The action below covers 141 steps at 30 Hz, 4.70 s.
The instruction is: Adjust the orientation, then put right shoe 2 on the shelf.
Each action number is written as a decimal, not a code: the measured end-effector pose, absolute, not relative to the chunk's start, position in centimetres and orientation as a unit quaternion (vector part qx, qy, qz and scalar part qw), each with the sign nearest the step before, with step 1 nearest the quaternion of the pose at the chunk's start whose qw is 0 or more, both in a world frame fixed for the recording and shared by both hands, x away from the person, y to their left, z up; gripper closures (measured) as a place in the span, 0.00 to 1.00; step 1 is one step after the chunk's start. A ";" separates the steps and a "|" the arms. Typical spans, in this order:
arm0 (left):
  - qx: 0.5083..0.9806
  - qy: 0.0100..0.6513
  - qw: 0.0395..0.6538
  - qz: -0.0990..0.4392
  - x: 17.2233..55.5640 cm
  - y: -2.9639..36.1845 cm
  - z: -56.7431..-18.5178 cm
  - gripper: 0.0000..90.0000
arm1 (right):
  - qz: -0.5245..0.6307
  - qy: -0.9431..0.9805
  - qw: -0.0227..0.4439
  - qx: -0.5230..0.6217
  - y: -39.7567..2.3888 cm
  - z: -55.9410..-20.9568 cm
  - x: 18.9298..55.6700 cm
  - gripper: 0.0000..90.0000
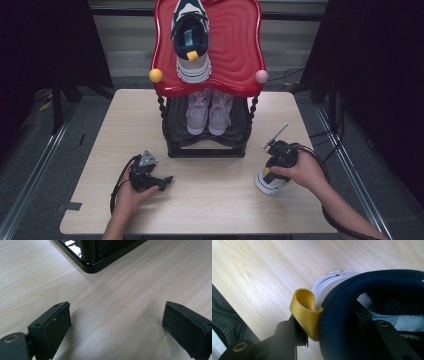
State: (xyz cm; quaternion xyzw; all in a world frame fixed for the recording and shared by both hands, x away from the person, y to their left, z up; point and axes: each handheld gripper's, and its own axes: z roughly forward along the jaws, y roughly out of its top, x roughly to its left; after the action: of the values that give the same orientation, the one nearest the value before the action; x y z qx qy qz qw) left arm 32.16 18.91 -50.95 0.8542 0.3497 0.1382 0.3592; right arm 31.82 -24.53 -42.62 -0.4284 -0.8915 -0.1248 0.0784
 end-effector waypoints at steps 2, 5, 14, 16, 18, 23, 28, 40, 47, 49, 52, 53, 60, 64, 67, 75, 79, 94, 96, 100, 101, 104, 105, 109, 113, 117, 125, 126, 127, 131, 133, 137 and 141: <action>0.854 0.350 0.359 0.138 32.2 18.9 -50.9 0.09 | -0.116 -0.894 0.082 -0.426 -24.4 -42.7 31.9 0.64; 0.854 0.350 0.359 0.138 32.2 18.9 -50.9 0.08 | -0.113 -0.893 0.084 -0.428 -24.3 -42.9 32.1 0.64; 0.854 0.350 0.359 0.138 32.2 18.9 -50.9 0.08 | -0.094 -0.896 0.095 -0.423 -23.8 -43.3 32.3 0.69; 0.854 0.350 0.359 0.138 32.2 18.9 -51.0 0.08 | -0.089 -0.898 0.097 -0.419 -23.8 -43.4 32.4 0.70; 0.854 0.350 0.359 0.138 32.2 18.9 -50.9 0.08 | -0.086 -0.898 0.097 -0.421 -23.7 -43.4 32.5 0.70; 0.854 0.350 0.359 0.138 32.2 18.9 -51.0 0.08 | -0.084 -0.899 0.104 -0.417 -23.6 -43.5 32.6 0.73; 0.854 0.350 0.360 0.138 32.2 18.9 -51.0 0.08 | -0.077 -0.900 0.108 -0.414 -23.3 -43.4 32.6 0.76; 0.854 0.350 0.359 0.138 32.2 18.9 -51.0 0.08 | -0.073 -0.908 0.108 -0.398 -23.1 -43.3 32.6 0.79; 0.854 0.350 0.359 0.138 32.2 18.9 -51.0 0.08 | -0.069 -0.919 0.104 -0.374 -23.1 -42.7 32.4 0.79; 0.854 0.350 0.359 0.138 32.2 18.9 -51.0 0.08 | -0.075 -0.914 0.120 -0.381 -22.9 -42.4 32.2 0.79; 0.854 0.350 0.359 0.138 32.2 18.9 -51.0 0.08 | -0.078 -0.917 0.128 -0.370 -22.8 -42.0 32.1 0.79; 0.854 0.350 0.359 0.138 32.2 18.9 -51.0 0.08 | -0.078 -0.919 0.128 -0.366 -22.8 -41.9 32.0 0.79; 0.854 0.350 0.360 0.138 32.2 18.9 -51.0 0.08 | -0.085 -0.928 0.134 -0.336 -23.0 -40.0 31.7 0.80; 0.856 0.347 0.357 0.138 32.2 18.9 -50.9 0.08 | -0.080 -0.935 0.130 -0.321 -23.1 -38.5 31.6 0.80; 0.856 0.347 0.357 0.138 32.2 18.9 -50.9 0.08 | -0.075 -0.942 0.130 -0.300 -23.2 -37.2 31.5 0.80; 0.854 0.350 0.360 0.138 32.2 18.9 -50.9 0.08 | -0.074 -0.956 0.131 -0.253 -23.6 -31.8 31.3 0.82; 0.854 0.350 0.360 0.138 32.2 18.9 -50.9 0.08 | -0.064 -0.963 0.121 -0.234 -23.7 -28.9 31.3 0.82; 0.856 0.347 0.357 0.138 32.2 18.9 -50.9 0.08 | -0.038 -0.981 0.067 -0.177 -22.5 -16.2 32.5 0.81; 0.856 0.347 0.357 0.138 32.2 18.9 -50.9 0.08 | -0.037 -0.983 0.049 -0.171 -21.9 -14.1 32.8 0.81; 0.856 0.347 0.357 0.138 32.2 18.9 -50.9 0.08 | -0.029 -0.987 0.011 -0.158 -20.5 -10.8 33.6 0.81; 0.856 0.347 0.357 0.138 32.2 18.9 -50.9 0.08 | -0.028 -0.988 -0.001 -0.152 -20.0 -9.9 33.8 0.81; 0.855 0.348 0.358 0.137 32.2 18.9 -50.9 0.08 | -0.024 -0.989 -0.019 -0.145 -18.9 -8.2 34.4 0.81; 0.855 0.348 0.358 0.137 32.2 18.9 -51.0 0.08 | -0.020 -0.990 -0.025 -0.138 -18.4 -7.8 34.6 0.81; 0.856 0.348 0.358 0.137 32.2 18.9 -51.0 0.08 | 0.000 -0.990 -0.058 -0.125 -16.5 -6.5 35.4 0.81; 0.856 0.347 0.356 0.139 32.2 18.9 -50.9 0.08 | -0.005 -0.992 -0.076 -0.103 -14.7 -5.7 36.0 0.81; 0.856 0.347 0.356 0.139 32.2 18.9 -50.9 0.08 | 0.001 -0.993 -0.088 -0.085 -13.3 -5.8 36.7 0.80; 0.857 0.346 0.355 0.140 32.2 18.9 -50.9 0.07 | 0.003 -0.993 -0.100 -0.062 -11.5 -6.7 38.2 0.80; 0.857 0.346 0.355 0.140 32.2 18.9 -50.9 0.07 | 0.004 -0.993 -0.099 -0.060 -11.4 -6.9 38.4 0.80; 0.857 0.346 0.355 0.140 32.2 18.9 -50.9 0.07 | 0.005 -0.993 -0.100 -0.056 -11.3 -7.1 38.6 0.80; 0.857 0.346 0.355 0.140 32.2 18.9 -50.9 0.07 | 0.012 -0.993 -0.105 -0.049 -11.0 -7.7 39.2 0.80; 0.857 0.346 0.355 0.140 32.2 18.9 -50.9 0.07 | 0.020 -0.993 -0.108 -0.045 -10.8 -8.1 39.5 0.80; 0.857 0.345 0.355 0.140 32.2 18.9 -50.9 0.07 | 0.018 -0.993 -0.115 -0.036 -10.5 -8.5 40.1 0.80; 0.858 0.345 0.354 0.140 32.2 18.9 -50.9 0.07 | 0.029 -0.991 -0.127 -0.024 -10.0 -9.0 40.6 0.79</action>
State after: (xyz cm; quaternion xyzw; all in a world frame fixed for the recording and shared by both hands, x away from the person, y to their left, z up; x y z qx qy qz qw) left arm 32.21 18.91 -50.92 0.8577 0.3453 0.1400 0.3544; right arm 40.55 -9.97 -9.03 -0.0238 -0.9912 0.0292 -0.1270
